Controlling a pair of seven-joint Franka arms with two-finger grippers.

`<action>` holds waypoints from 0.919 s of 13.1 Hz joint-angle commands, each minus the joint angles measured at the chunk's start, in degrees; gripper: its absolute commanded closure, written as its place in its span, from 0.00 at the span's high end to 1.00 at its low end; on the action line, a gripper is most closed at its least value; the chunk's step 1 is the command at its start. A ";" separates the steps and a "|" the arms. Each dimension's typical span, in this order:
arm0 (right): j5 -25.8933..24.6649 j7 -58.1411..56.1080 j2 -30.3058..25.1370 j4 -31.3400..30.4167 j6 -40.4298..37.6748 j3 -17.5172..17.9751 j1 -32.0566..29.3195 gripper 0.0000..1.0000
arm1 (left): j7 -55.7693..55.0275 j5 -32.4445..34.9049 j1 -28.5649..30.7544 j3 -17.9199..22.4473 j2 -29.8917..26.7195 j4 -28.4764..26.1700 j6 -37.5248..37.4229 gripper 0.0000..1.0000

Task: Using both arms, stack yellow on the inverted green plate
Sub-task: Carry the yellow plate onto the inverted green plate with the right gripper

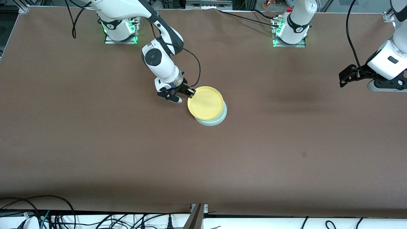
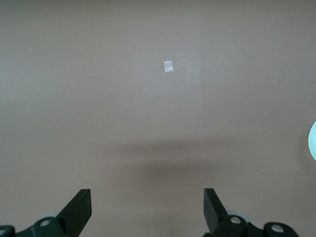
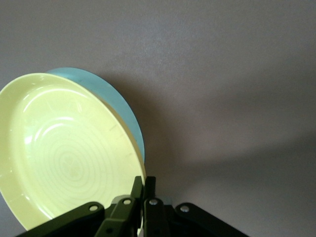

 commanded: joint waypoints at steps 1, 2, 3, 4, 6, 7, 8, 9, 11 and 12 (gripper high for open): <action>-0.90 0.61 1.12 0.58 2.91 -1.56 2.55 0.00 | -0.34 1.85 -0.26 -0.35 -1.08 -0.77 0.69 1.00; -0.81 0.61 2.08 0.58 4.57 -1.82 3.16 0.00 | -0.34 1.85 -0.26 -0.35 -1.07 -0.77 0.60 1.00; -0.81 0.61 2.35 0.58 5.29 -2.43 3.78 0.00 | -0.34 1.85 -0.18 -0.35 -1.16 -0.77 0.60 1.00; -0.81 0.70 2.44 0.49 5.38 -2.79 4.04 0.00 | -0.34 1.85 -0.26 -0.35 -1.16 -0.77 0.60 1.00; -0.81 0.61 2.79 0.58 5.47 -2.88 4.05 0.00 | -0.43 1.85 -0.18 -1.13 -1.16 -0.77 0.60 1.00; -0.81 0.61 2.79 0.58 5.47 -3.23 3.96 0.00 | -0.51 1.85 -0.09 -1.40 -1.16 -0.77 0.51 1.00; -0.72 0.61 2.88 1.27 5.38 -3.23 3.79 0.66 | -1.21 1.94 -0.17 -1.49 -1.08 -0.77 0.51 1.00; -0.72 0.61 3.40 1.89 5.29 -3.23 3.78 1.00 | -1.48 1.94 -0.17 -1.49 -1.16 -0.77 0.51 1.00; -0.72 0.52 3.15 2.60 4.86 -3.32 3.70 1.00 | -1.57 1.94 -0.17 -1.58 -1.16 -0.77 0.51 1.00; -0.72 0.52 2.88 2.69 4.42 -3.32 3.61 1.00 | -1.66 1.94 -0.17 -1.58 -1.16 -0.77 0.51 1.00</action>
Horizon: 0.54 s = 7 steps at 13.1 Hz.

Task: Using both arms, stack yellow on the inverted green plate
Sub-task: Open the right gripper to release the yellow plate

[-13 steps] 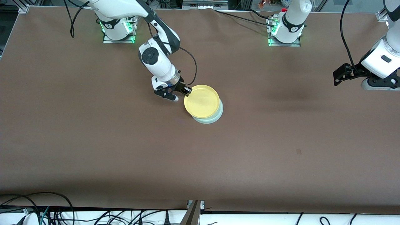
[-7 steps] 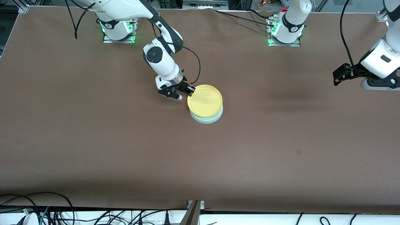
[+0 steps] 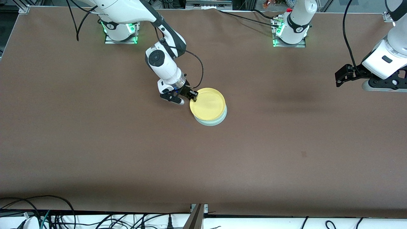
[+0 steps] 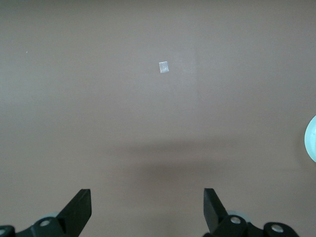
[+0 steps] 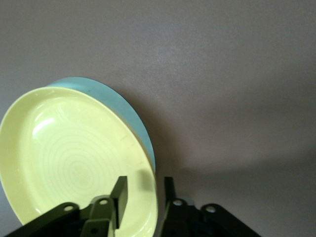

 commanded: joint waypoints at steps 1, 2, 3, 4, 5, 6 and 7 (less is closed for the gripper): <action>-0.72 0.43 -0.35 1.26 -1.96 -0.64 0.42 1.00 | -0.97 1.84 -0.16 -0.28 -1.16 -0.77 0.49 1.00; -0.90 0.35 -2.35 1.35 -6.06 -1.16 0.42 1.00 | -0.97 1.84 -0.07 -0.28 -1.16 -0.77 0.49 1.00; -0.99 0.35 -5.77 1.44 -13.33 -1.95 0.42 1.00 | -0.97 1.84 -0.07 -0.28 -1.16 -0.77 0.49 1.00; -1.16 0.35 -9.98 1.52 -20.54 -3.09 0.42 1.00 | -1.05 1.76 -0.16 -0.28 -1.07 -0.77 0.66 1.00; -1.34 0.35 -13.50 2.57 -26.18 -4.41 0.42 1.00 | -1.05 1.84 -0.16 -0.28 -0.38 -0.24 1.01 1.00; -2.56 -0.09 -15.71 3.71 -30.93 -5.72 0.42 1.00 | -1.05 1.76 -0.16 -0.28 0.41 1.42 0.84 1.00; -5.18 -0.01 -17.13 5.11 -34.46 -6.87 0.42 1.00 | -1.49 1.75 -0.16 -0.28 0.94 1.78 0.84 1.00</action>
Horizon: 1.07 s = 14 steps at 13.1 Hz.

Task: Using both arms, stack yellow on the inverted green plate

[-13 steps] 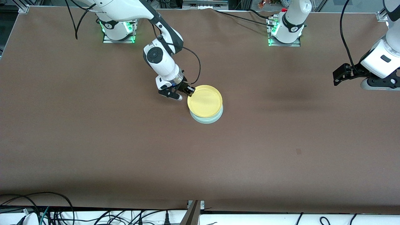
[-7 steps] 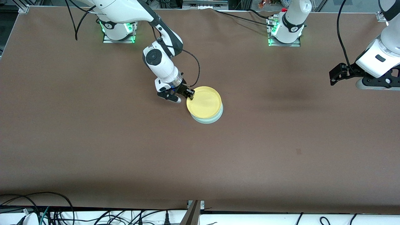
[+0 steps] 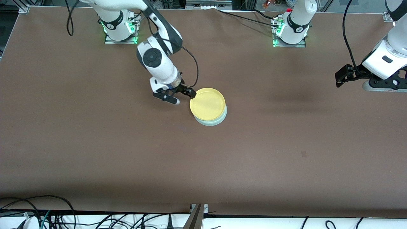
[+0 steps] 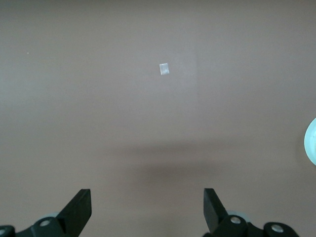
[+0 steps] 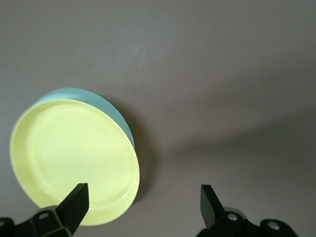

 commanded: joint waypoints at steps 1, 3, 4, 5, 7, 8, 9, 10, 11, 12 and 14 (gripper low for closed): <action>-5.37 0.07 -6.13 1.88 -9.13 -3.63 0.44 1.00 | -1.54 1.64 -0.16 -0.16 0.89 1.72 -0.13 1.00; -6.18 -2.46 -9.55 5.22 -15.81 -8.45 0.44 1.00 | -2.59 1.64 -0.16 -0.68 0.72 1.81 -0.40 1.00; -6.10 -4.65 -11.22 7.24 -19.15 -10.39 0.44 1.00 | -2.69 1.64 -0.16 -0.78 0.72 1.73 -0.49 1.00; -6.10 -5.46 -12.63 9.78 -22.83 -12.50 0.44 1.00 | -2.69 1.64 -0.07 -0.78 0.72 1.72 -0.49 1.00; -6.18 -7.56 -15.27 13.92 -31.70 -15.76 0.44 1.00 | -2.51 1.64 -0.07 -0.86 0.81 1.81 -0.40 1.00; -6.18 -9.75 -16.41 15.50 -34.71 -17.51 0.44 1.00 | -2.51 1.64 -0.16 -0.95 0.72 1.81 -0.40 1.00; -6.18 -11.69 -17.73 16.83 -37.69 -18.92 0.44 1.00 | -2.68 1.56 -0.16 -0.95 0.72 1.81 -0.40 1.00; -6.10 -13.53 -18.96 17.62 -39.81 -20.24 0.44 1.00 | -2.69 1.55 -0.25 -1.04 0.89 1.99 -0.40 1.00; -6.01 -14.42 -19.58 17.72 -40.36 -21.47 0.44 1.00 | -2.69 1.47 -0.25 -1.04 0.81 1.90 -0.40 1.00; -6.01 -14.69 -20.28 17.72 -40.54 -21.83 0.44 1.00 | -2.69 1.47 -0.16 -1.04 0.72 1.90 -0.49 1.00; -6.01 -14.61 -20.82 17.72 -41.06 -22.36 0.44 1.00 | -2.69 1.38 -0.16 -1.04 0.72 1.90 -0.49 1.00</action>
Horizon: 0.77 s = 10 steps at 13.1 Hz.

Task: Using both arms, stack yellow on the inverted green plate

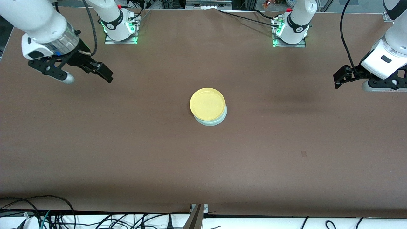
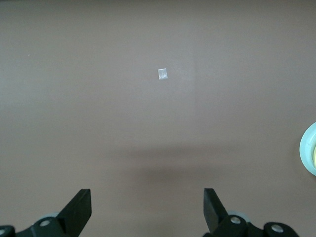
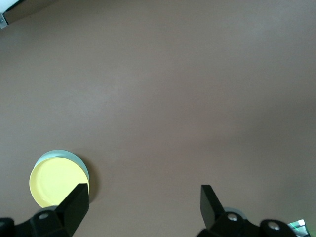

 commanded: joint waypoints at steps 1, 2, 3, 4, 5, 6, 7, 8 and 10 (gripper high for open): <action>-0.75 -0.24 -0.28 0.34 -2.24 -0.53 0.30 1.00 | -0.65 1.38 -0.16 -0.23 0.56 1.46 -0.61 1.00; -0.49 -1.90 0.68 0.42 -3.65 -0.01 -3.27 1.00 | -0.56 1.38 -0.07 -0.23 0.56 1.37 -0.61 1.00; -0.14 -4.87 3.21 3.03 -4.88 3.04 -7.05 1.00 | -0.56 1.38 -0.07 -0.15 0.56 1.37 -0.70 1.00; -0.14 -7.60 4.45 7.32 -7.94 5.85 -10.48 1.00 | -0.21 1.38 -0.07 -0.23 0.48 1.46 -1.83 1.00; 0.12 -11.98 5.60 9.45 -9.45 6.49 -12.69 1.00 | -0.30 1.38 -0.07 -0.23 0.48 1.46 -2.10 1.00; 0.30 -16.37 5.52 9.56 -9.46 6.50 -13.50 1.00 | -0.30 1.46 -0.07 -0.15 0.48 1.46 -2.11 1.00; 0.30 -19.90 5.08 9.04 -9.64 6.58 -14.72 1.00 | -0.30 1.38 -0.07 -0.15 0.48 1.46 -2.11 1.00; 0.21 -24.72 3.51 7.47 -10.51 7.28 -15.26 1.00 | -0.30 1.46 -0.07 -0.15 0.48 1.46 -2.02 1.00; -0.31 -34.21 0.00 4.04 -13.58 7.20 -15.44 1.00 | -0.39 1.47 -0.07 -0.23 0.48 1.46 -2.02 1.00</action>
